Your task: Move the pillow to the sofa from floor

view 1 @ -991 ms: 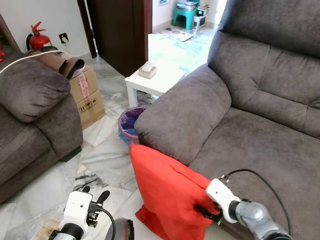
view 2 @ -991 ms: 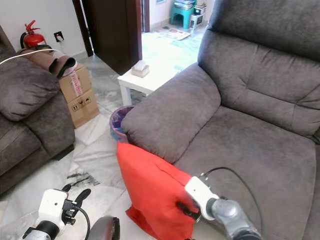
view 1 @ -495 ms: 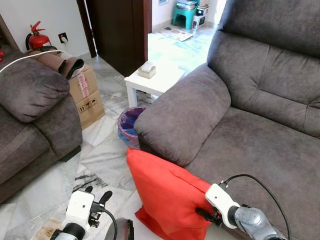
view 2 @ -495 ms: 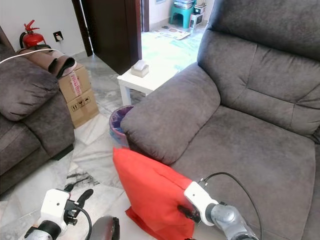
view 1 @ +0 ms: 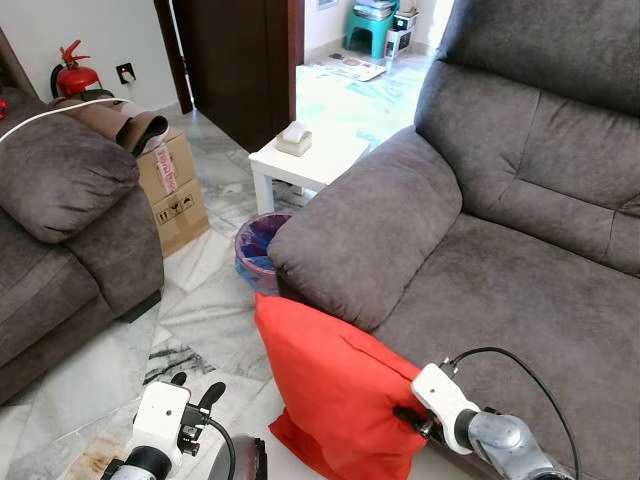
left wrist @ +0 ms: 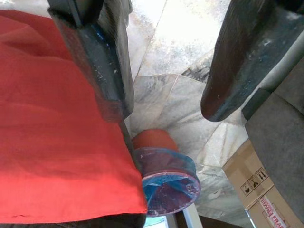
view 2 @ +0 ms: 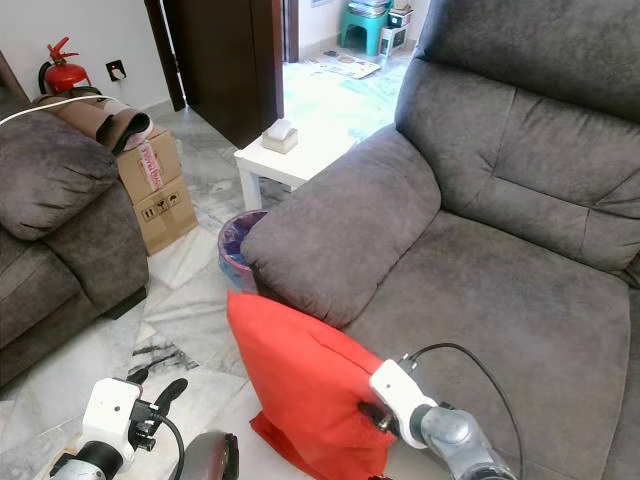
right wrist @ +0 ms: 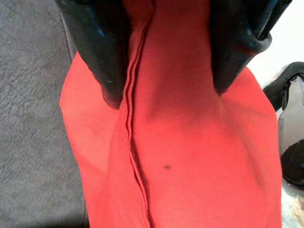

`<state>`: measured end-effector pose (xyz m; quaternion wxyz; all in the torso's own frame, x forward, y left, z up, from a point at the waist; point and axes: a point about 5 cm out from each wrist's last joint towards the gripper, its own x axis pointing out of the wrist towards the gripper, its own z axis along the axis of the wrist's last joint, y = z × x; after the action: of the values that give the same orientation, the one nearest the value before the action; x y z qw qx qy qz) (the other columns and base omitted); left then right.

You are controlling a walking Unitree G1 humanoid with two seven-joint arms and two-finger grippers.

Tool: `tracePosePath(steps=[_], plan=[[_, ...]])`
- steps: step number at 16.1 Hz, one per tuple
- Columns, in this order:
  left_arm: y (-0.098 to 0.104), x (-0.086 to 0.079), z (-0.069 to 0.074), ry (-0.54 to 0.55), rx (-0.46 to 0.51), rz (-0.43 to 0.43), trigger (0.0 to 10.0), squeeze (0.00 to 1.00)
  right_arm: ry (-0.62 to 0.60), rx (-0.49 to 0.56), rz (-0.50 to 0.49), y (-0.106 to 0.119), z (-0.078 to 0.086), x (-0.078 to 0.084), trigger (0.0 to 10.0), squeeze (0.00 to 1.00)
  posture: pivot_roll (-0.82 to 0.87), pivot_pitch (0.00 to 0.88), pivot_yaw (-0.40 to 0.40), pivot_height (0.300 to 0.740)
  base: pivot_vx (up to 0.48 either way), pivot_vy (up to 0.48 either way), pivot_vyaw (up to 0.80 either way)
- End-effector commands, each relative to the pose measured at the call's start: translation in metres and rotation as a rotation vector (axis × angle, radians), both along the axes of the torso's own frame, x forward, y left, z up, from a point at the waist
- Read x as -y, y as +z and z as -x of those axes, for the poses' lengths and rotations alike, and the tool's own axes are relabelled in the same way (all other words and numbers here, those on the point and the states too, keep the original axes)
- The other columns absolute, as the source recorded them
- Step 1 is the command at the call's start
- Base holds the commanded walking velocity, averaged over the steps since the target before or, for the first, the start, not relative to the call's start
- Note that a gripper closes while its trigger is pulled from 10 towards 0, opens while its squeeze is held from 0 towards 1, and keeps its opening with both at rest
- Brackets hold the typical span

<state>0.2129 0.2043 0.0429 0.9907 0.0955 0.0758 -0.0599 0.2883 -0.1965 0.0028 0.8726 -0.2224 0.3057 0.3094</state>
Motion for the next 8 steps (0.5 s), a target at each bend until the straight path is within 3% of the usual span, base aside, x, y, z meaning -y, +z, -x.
tracePosePath(steps=[1,8], plan=[[-0.0006,-0.0007,0.0004,-0.002,-0.005,-0.002,10.0,0.00,-0.014,-0.004,-0.007,-0.0021,0.0026,0.0019,0.0,0.00,0.23,0.108,-0.026,0.604,0.000,0.000,0.00],[-0.0008,0.0002,-0.0010,-0.002,-0.005,-0.003,10.0,0.00,-0.004,-0.006,-0.019,-0.0046,0.0052,-0.0016,0.0,0.00,0.23,0.097,-0.028,0.604,0.000,0.000,0.00]])
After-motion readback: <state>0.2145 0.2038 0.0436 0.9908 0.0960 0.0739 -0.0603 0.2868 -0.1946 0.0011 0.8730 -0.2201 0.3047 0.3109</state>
